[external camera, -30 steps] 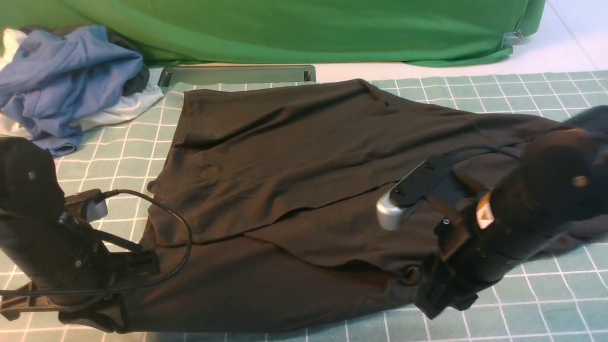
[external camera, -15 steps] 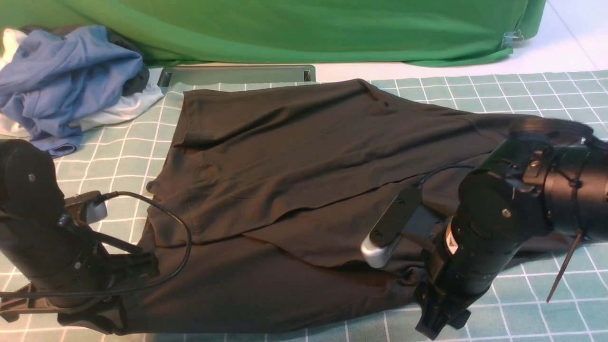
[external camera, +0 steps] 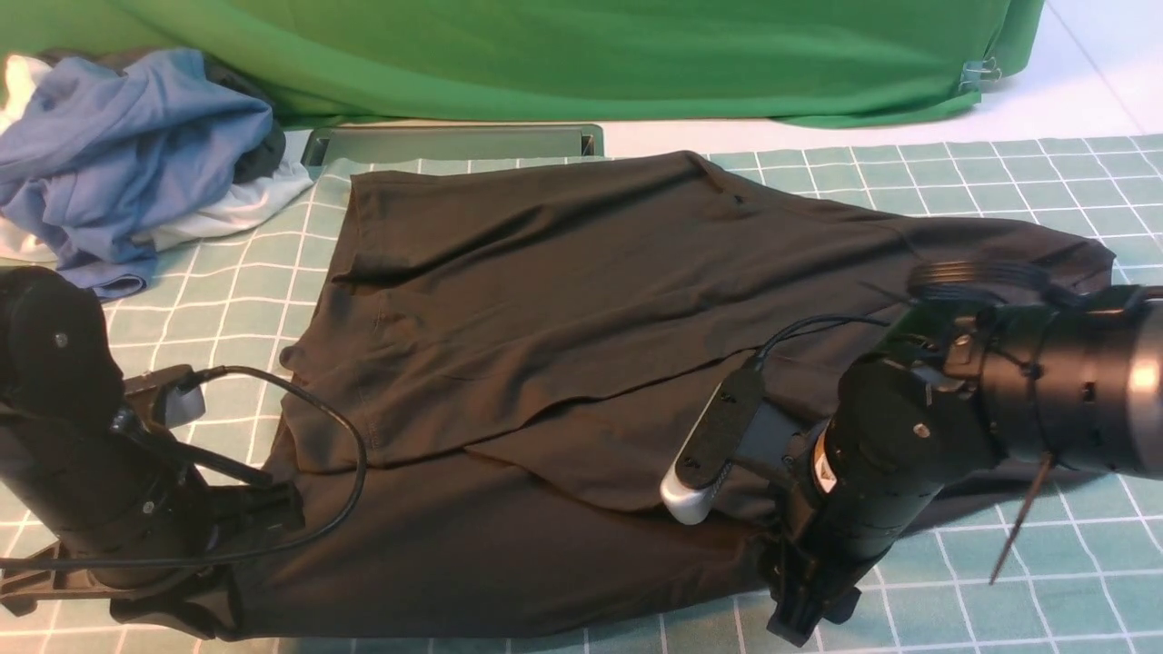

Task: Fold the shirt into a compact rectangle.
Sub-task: 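Grasp the near edge of the shirt at its hem and shoulder corners, then fold the black garment in half by bringing its near edge over to the far edge, then pull the folded dark garment lengthwise by its ends to straighten it flat on the table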

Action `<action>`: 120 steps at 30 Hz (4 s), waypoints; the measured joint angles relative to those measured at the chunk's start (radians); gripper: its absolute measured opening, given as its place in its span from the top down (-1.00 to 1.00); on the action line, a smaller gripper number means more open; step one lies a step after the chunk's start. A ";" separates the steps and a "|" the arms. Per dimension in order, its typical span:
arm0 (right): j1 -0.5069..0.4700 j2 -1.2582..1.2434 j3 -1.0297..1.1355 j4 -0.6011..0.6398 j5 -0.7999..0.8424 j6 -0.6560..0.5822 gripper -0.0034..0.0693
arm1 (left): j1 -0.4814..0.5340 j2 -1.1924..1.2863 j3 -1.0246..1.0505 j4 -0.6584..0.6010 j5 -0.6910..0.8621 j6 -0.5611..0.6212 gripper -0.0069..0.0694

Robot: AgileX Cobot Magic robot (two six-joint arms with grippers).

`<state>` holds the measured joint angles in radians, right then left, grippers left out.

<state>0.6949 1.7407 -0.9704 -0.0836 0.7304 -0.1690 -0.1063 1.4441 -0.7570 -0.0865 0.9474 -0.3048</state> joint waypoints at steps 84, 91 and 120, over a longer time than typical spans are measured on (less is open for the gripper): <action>-0.376 0.361 -0.579 -0.042 -0.240 0.023 0.74 | -0.020 0.604 -0.656 -0.101 -0.569 -0.114 0.74; -0.382 0.382 -0.581 -0.056 -0.336 0.021 0.53 | -0.020 0.624 -0.658 -0.100 -0.653 -0.114 0.68; -0.737 -0.249 -0.261 -0.061 0.385 0.161 0.73 | 0.073 0.620 -1.245 -0.090 0.246 0.053 0.10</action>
<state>-0.0420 1.4912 -1.2312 -0.1450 1.1154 -0.0083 -0.0336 2.0646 -2.0018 -0.1765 1.1930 -0.2519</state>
